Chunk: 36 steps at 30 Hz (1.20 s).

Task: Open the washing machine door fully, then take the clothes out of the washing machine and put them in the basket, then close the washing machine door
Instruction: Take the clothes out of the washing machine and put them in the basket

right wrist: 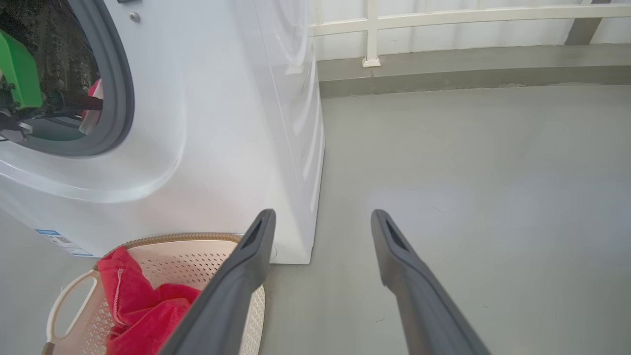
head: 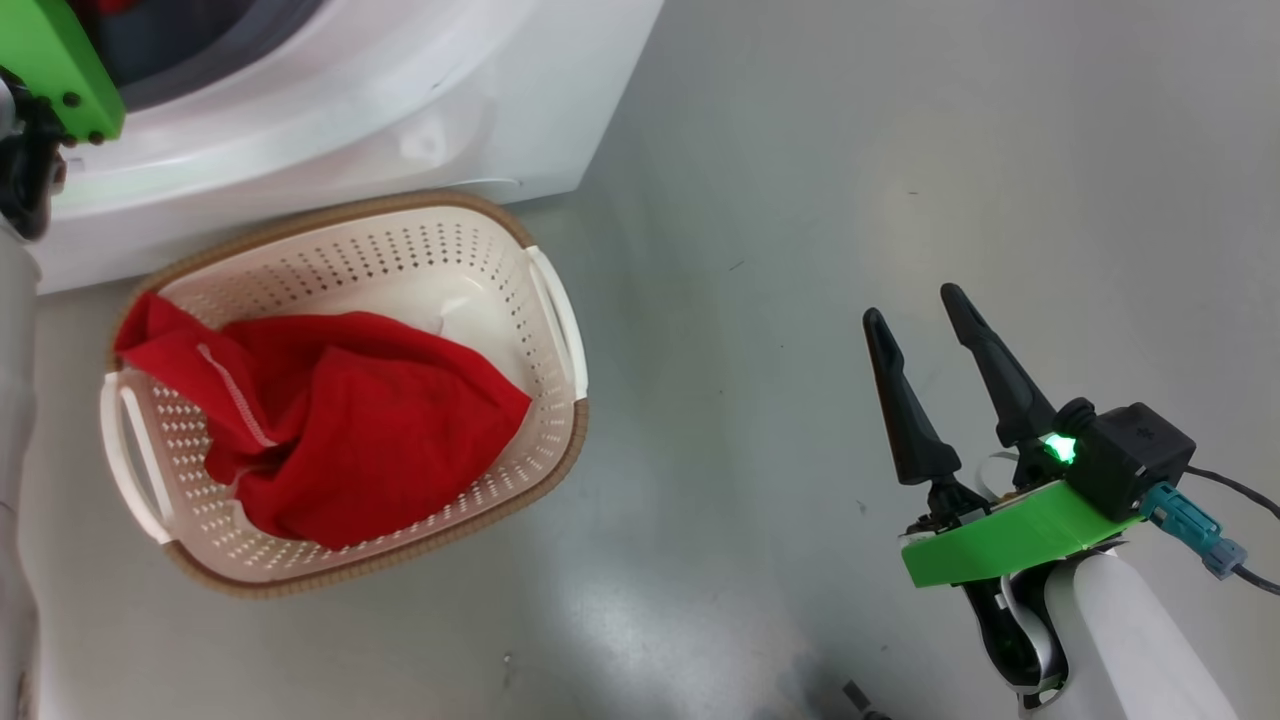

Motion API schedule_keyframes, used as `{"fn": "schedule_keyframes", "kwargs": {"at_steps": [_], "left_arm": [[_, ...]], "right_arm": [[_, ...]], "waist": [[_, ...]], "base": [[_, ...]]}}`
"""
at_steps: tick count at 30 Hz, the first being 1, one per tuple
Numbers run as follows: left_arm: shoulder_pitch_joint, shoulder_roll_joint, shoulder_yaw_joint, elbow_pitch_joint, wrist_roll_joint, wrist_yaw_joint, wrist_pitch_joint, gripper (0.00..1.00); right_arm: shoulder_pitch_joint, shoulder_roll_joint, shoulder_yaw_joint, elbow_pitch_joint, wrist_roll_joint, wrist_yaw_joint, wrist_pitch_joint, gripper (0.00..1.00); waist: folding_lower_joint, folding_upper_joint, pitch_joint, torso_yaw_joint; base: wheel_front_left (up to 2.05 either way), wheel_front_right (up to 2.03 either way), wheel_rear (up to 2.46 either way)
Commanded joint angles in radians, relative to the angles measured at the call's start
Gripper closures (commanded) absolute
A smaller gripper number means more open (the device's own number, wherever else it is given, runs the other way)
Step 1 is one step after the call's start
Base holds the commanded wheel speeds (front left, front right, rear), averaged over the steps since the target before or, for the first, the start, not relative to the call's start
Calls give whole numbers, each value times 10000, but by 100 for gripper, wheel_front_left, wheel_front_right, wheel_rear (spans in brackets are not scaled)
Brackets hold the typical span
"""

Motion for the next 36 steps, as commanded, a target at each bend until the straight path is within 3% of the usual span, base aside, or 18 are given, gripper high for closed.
{"fn": "schedule_keyframes", "kwargs": {"at_steps": [1,3,4,6,7,25,36], "left_arm": [[50,430,1,-157,33,40,51,0],[86,447,-46,-125,45,64,43,0],[93,437,-70,-113,45,56,41,21],[69,437,-113,-99,58,87,-28,82],[65,435,-136,-92,64,95,-68,100],[520,238,-360,-423,-97,-196,-2897,100],[1686,64,-246,-1496,-629,-398,-3667,100]], "right_arm": [[296,-60,252,-209,75,62,-63,0],[295,-60,265,-215,89,62,-63,0],[294,-60,265,-219,96,62,-63,0],[286,-60,269,-224,114,62,-63,0],[278,-60,275,-221,122,62,-63,0],[101,-60,114,-121,48,62,-63,0],[181,-60,-154,-79,-107,62,-63,0]], "waist": [[0,0,-18,-68],[0,0,-6,-112],[0,0,0,-120],[0,0,21,-117],[0,0,28,-113],[0,0,-306,599],[0,0,-921,1286]], "base": [[0,0,0],[0,0,0],[0,0,0],[0,0,0],[0,0,0],[0,0,0],[0,0,0]]}}
